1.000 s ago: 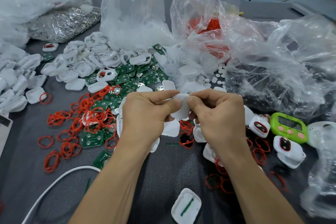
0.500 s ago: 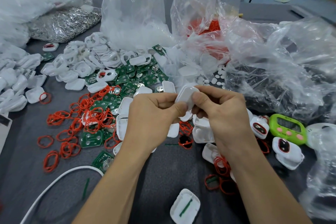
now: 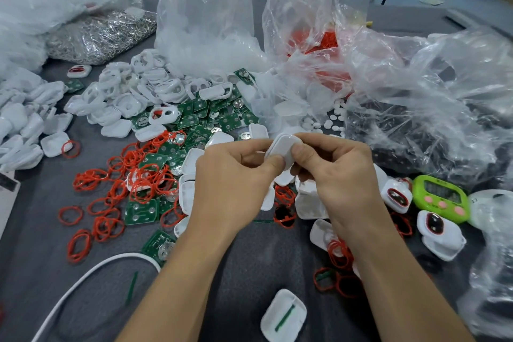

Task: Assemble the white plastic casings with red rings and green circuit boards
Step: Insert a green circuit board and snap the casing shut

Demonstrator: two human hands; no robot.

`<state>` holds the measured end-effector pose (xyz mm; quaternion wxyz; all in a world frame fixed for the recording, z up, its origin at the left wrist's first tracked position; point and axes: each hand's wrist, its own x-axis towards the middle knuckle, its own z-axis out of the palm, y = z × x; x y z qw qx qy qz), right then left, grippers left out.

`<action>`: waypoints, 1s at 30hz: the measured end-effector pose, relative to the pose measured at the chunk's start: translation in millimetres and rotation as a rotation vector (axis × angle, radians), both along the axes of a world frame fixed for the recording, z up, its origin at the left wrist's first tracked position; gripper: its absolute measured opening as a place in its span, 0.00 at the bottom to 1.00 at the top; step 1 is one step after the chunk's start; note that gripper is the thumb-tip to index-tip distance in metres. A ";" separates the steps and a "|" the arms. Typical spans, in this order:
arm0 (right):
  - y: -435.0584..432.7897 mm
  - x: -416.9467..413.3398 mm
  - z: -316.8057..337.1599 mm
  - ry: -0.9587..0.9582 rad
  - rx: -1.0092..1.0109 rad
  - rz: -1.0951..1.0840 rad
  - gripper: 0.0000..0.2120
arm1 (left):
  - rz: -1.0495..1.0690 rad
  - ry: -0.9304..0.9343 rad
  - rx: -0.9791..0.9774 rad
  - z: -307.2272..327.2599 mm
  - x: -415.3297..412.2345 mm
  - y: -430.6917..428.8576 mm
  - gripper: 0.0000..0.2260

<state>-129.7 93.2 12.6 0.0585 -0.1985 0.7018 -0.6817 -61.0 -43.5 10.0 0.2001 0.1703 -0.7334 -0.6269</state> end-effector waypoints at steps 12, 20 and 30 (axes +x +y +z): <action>-5.2 10.8 -3.5 0.173 0.081 -0.057 0.06 | 0.085 0.176 0.117 -3.3 -1.8 -4.3 0.08; -10.7 16.8 -5.8 0.197 0.119 -0.124 0.06 | 0.113 0.151 0.091 -3.3 -0.1 -6.0 0.09; -5.1 13.9 2.8 0.329 0.128 -0.157 0.15 | 0.058 0.082 0.008 -6.1 -3.4 -1.8 0.15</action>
